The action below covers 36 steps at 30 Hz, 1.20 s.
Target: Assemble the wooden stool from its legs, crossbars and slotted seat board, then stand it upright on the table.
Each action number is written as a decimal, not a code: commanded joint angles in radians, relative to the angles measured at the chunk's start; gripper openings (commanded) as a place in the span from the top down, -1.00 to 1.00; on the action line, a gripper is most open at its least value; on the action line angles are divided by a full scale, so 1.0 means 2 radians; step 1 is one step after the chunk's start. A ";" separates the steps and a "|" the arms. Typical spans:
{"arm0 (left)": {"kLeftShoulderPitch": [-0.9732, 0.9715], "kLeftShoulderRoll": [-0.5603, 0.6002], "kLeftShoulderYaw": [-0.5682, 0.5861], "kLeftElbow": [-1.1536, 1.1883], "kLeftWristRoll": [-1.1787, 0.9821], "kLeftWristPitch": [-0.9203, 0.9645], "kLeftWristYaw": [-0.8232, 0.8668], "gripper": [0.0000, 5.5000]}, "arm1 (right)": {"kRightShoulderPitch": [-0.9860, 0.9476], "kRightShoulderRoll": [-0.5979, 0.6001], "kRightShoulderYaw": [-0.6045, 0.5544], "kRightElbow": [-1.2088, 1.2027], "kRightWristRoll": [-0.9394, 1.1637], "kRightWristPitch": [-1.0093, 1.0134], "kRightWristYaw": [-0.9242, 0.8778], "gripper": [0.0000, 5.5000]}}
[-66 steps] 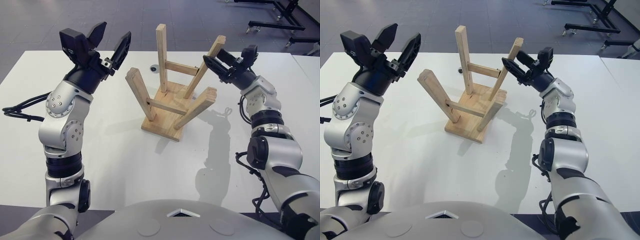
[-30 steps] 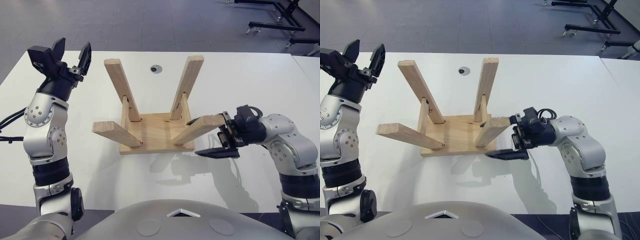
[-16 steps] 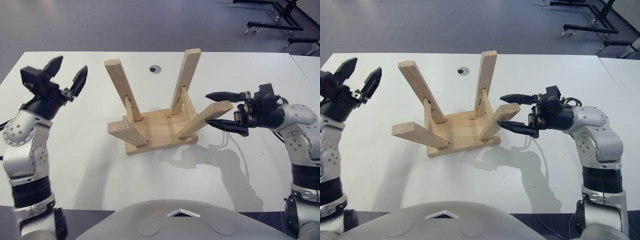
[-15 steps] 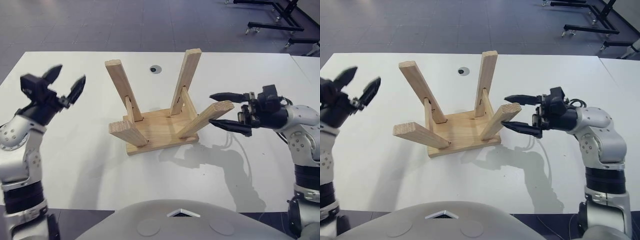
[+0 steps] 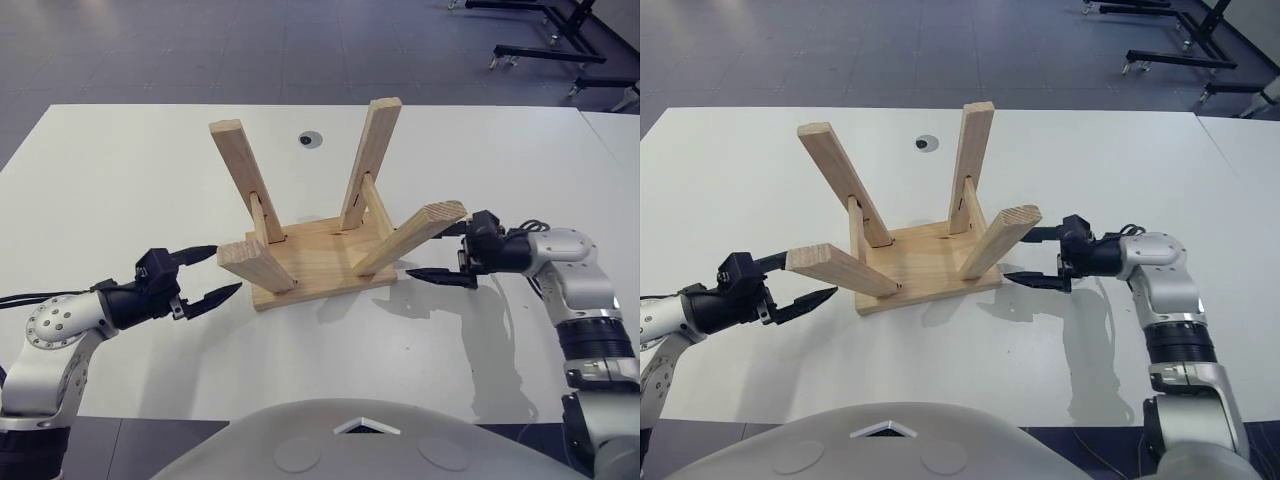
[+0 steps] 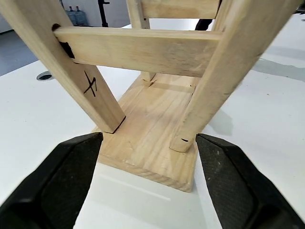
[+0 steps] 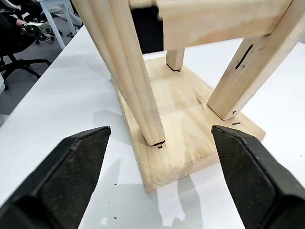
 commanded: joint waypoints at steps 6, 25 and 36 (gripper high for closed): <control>-0.019 -0.011 -0.050 -0.021 -0.005 0.017 0.010 -0.31 | -0.052 0.025 0.019 0.070 -0.026 -0.054 0.010 -0.42; -0.096 -0.067 -0.161 0.072 0.061 0.010 0.057 0.16 | -0.081 0.054 0.061 0.107 -0.072 -0.083 -0.002 -0.43; -0.104 -0.066 -0.166 0.099 0.067 -0.010 0.047 0.51 | -0.076 0.066 0.064 0.094 -0.067 -0.071 0.000 0.27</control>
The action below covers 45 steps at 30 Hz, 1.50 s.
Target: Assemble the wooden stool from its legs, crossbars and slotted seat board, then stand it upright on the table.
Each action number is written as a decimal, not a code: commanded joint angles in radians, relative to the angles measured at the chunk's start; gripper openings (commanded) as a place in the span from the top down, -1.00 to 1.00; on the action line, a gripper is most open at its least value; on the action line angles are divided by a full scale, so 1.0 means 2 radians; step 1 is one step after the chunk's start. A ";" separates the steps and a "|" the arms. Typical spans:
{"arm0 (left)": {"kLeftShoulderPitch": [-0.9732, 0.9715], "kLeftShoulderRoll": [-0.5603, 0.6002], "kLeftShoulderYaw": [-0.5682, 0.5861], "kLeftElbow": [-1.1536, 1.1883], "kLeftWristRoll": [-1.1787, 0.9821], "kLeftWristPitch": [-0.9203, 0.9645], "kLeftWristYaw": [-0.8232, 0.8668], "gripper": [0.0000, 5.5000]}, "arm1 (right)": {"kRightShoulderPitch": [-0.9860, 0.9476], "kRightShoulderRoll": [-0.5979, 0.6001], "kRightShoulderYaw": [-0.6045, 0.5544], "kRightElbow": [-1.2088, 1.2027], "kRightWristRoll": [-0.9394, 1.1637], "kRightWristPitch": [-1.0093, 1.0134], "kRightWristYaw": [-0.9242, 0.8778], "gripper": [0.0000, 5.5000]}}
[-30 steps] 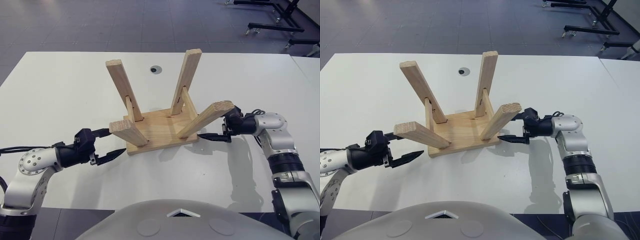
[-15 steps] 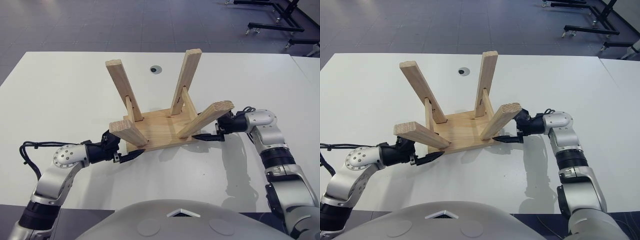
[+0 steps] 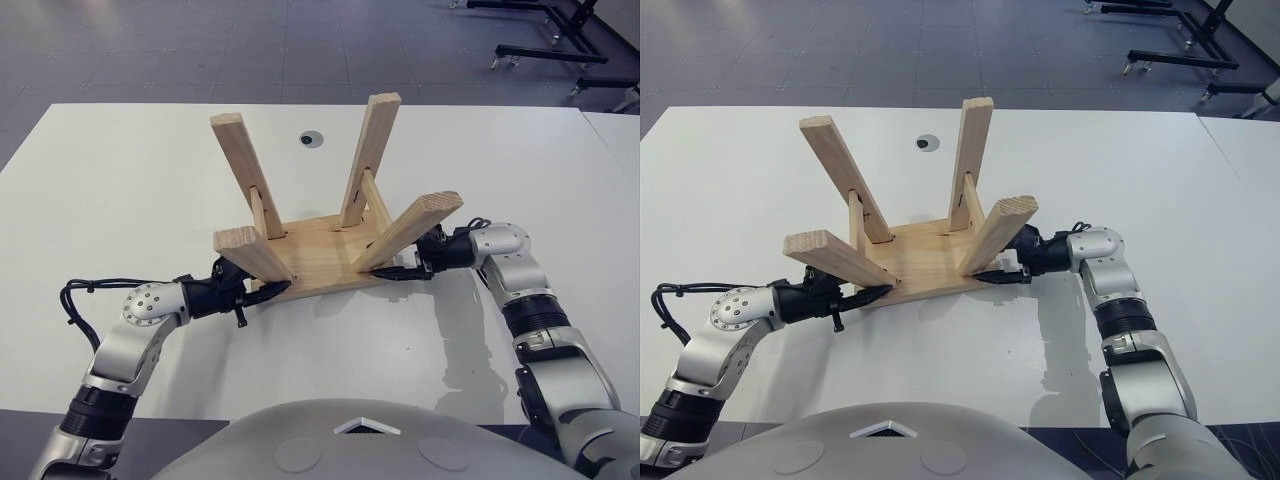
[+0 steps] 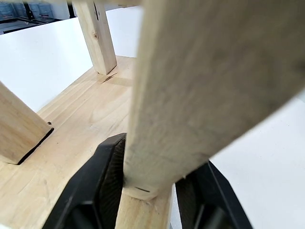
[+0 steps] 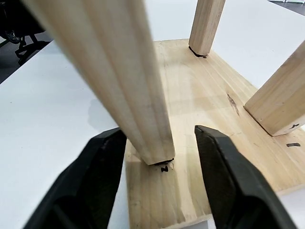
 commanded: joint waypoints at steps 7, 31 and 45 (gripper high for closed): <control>-0.002 0.004 -0.005 0.009 -0.014 0.010 -0.026 0.52 | -0.006 -0.007 0.003 -0.021 0.011 0.018 0.024 0.56; 0.082 0.080 0.150 -0.126 -0.532 0.380 0.137 0.25 | -0.053 -0.221 0.080 -0.285 0.328 0.619 0.029 0.63; 0.075 0.075 0.166 -0.069 -0.477 0.377 0.104 -0.50 | -0.101 -0.171 0.057 -0.218 0.327 0.740 -0.028 0.15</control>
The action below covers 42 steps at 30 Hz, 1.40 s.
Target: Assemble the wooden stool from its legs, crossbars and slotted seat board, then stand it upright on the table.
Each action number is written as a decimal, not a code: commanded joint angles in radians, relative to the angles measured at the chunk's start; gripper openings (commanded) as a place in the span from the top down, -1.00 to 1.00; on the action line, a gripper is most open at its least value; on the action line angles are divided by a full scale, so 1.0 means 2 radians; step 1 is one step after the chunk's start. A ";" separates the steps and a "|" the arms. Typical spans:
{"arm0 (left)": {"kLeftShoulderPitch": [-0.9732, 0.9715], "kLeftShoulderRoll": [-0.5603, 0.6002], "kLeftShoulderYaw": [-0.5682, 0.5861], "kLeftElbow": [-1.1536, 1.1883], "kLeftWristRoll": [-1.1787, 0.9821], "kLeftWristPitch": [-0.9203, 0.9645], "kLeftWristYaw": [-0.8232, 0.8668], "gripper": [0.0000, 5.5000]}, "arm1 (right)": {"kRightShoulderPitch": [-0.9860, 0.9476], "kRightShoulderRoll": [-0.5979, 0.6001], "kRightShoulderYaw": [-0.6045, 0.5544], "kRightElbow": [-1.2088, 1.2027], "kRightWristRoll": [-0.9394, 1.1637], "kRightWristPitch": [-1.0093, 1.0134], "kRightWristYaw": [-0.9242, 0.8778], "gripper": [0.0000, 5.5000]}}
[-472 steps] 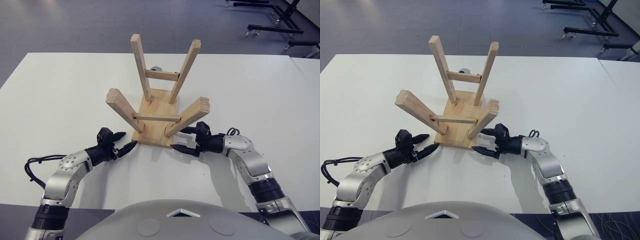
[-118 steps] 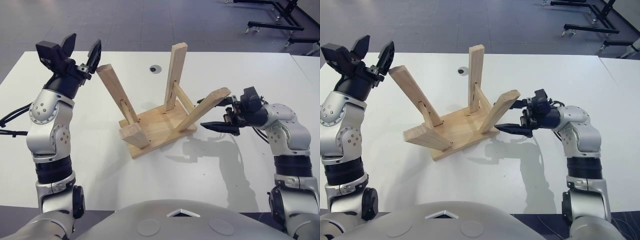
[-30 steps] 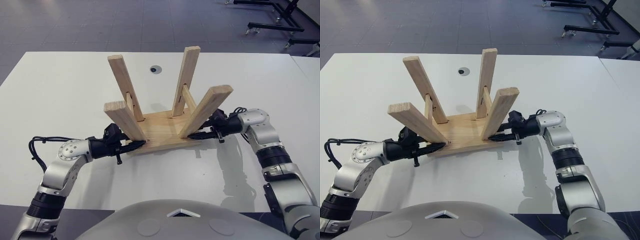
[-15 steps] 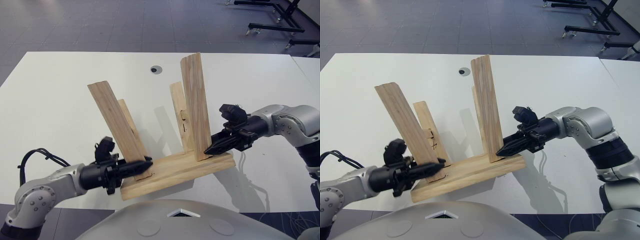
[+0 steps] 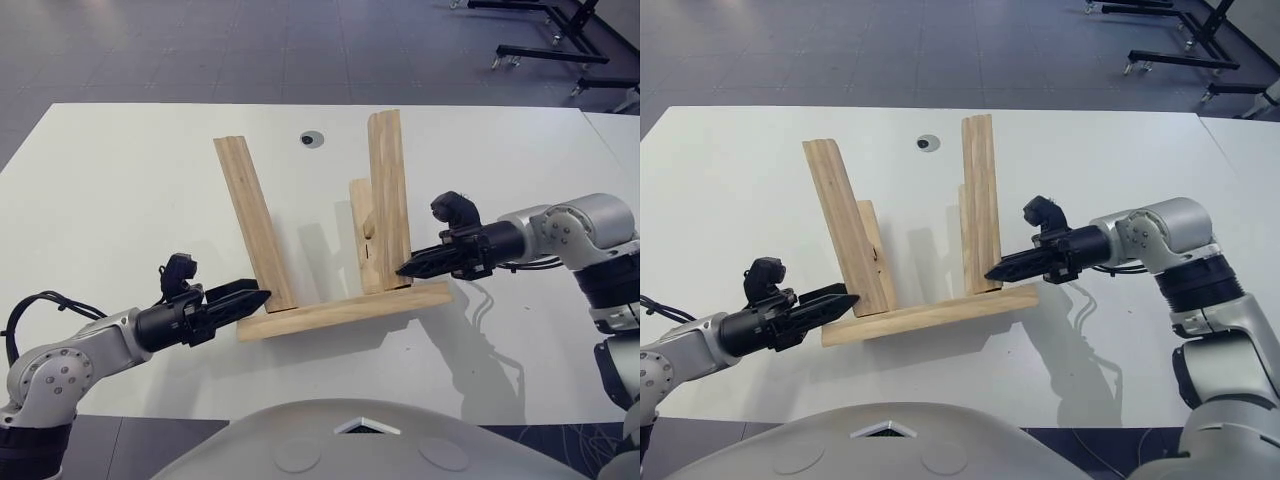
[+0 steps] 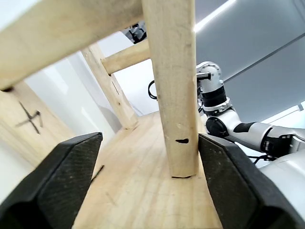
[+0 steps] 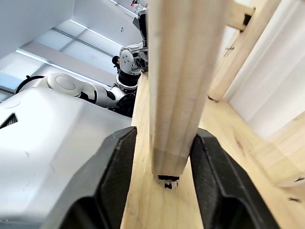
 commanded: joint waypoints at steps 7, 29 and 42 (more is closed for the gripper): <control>-0.020 -0.006 0.042 0.032 0.036 -0.014 -0.010 -0.86 | 0.002 0.021 -0.106 -0.008 0.010 0.003 -0.068 -0.01; 0.162 0.005 0.012 -0.024 0.410 -0.361 -0.191 -0.96 | 0.207 0.021 -0.133 0.030 -0.245 -0.596 0.020 -0.01; 0.130 -0.028 -0.036 -0.031 0.408 -0.339 -0.145 -0.96 | 0.216 0.072 -0.108 -0.007 -0.248 -0.606 -0.003 -0.01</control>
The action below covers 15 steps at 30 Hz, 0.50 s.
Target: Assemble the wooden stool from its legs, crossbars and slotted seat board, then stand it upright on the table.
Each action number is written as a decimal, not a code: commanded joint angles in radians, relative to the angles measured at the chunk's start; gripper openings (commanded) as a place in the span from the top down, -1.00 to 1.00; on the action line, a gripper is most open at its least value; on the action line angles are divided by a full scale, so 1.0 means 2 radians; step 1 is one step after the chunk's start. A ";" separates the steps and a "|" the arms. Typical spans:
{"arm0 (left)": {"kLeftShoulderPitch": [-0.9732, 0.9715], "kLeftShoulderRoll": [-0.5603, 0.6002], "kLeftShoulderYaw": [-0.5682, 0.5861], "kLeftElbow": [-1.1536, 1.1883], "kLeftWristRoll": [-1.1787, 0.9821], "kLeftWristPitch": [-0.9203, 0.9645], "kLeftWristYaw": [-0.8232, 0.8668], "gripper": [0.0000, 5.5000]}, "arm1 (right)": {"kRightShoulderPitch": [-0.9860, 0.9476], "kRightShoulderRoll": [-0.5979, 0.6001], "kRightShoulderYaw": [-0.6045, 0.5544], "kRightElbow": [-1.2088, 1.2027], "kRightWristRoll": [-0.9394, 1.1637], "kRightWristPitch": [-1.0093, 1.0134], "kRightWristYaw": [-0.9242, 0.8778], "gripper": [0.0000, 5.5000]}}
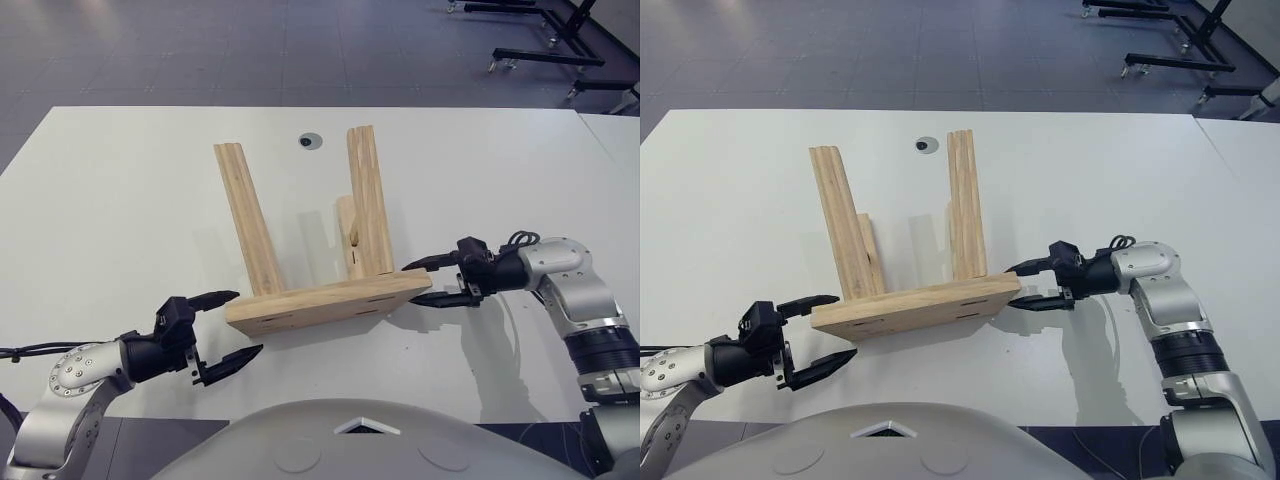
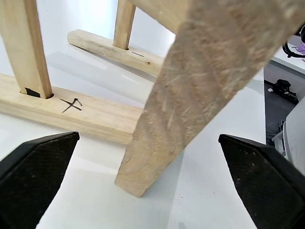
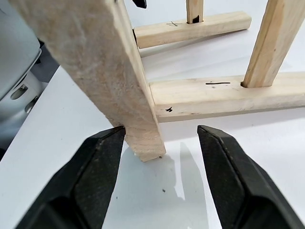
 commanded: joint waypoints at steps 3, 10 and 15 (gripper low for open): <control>-0.004 0.006 -0.008 -0.007 0.001 0.013 0.007 -0.96 | 0.015 -0.006 0.002 -0.010 -0.007 -0.012 0.001 -0.01; -0.016 0.005 -0.013 -0.011 -0.015 0.028 0.006 -0.72 | 0.005 -0.009 0.006 -0.015 -0.001 -0.001 0.008 -0.01; -0.033 0.011 -0.022 -0.003 -0.016 0.039 0.003 -0.46 | 0.013 0.010 0.025 -0.034 -0.008 0.006 -0.008 -0.01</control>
